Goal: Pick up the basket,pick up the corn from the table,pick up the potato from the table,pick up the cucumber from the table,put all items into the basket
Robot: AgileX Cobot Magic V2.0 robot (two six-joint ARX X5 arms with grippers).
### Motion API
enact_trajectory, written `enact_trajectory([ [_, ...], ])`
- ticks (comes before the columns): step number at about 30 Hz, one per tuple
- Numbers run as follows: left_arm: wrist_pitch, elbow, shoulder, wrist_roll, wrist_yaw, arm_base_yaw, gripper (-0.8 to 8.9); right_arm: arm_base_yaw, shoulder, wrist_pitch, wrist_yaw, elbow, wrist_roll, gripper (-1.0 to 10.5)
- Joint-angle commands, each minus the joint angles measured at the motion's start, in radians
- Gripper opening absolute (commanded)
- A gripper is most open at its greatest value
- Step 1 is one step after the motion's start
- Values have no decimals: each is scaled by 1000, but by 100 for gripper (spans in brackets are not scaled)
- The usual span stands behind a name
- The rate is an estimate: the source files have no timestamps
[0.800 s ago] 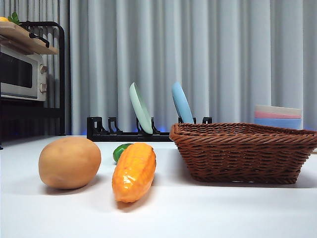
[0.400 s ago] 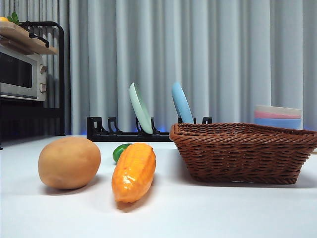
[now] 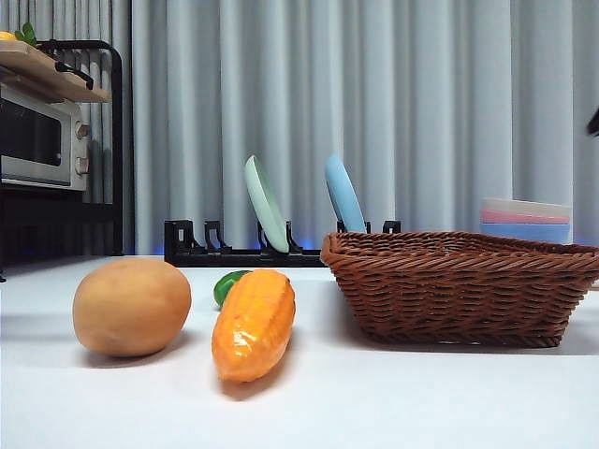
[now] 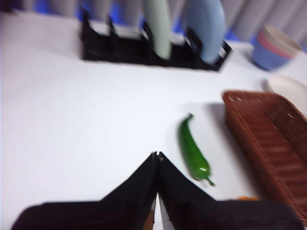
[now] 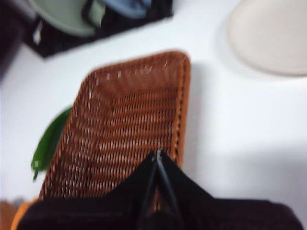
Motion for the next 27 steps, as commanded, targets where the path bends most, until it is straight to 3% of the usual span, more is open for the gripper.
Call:
enact_trajectory([
  [1,-23,75,139,37,89,2,-4,0,134,-81,-43,103,-124,1],
  [4,-51,155,252,41,150,0,28,0,246,-152,-48,187,-161,50],
  [7,-74,220,335,40,166,-7,268,0,325,-172,-48,229,-170,273],
  [9,-85,255,374,40,166,-18,350,2,368,-170,-48,241,-175,335],
  [16,-84,328,451,40,159,-75,346,25,505,-158,-46,268,-193,334],
  [21,-84,367,510,40,156,-116,346,72,643,-118,-45,302,-190,303],
  [24,-84,369,536,40,140,-129,379,82,688,-105,-42,307,-188,21],
  [27,-79,370,557,40,130,-145,411,77,675,-105,-43,311,-153,-12],
])
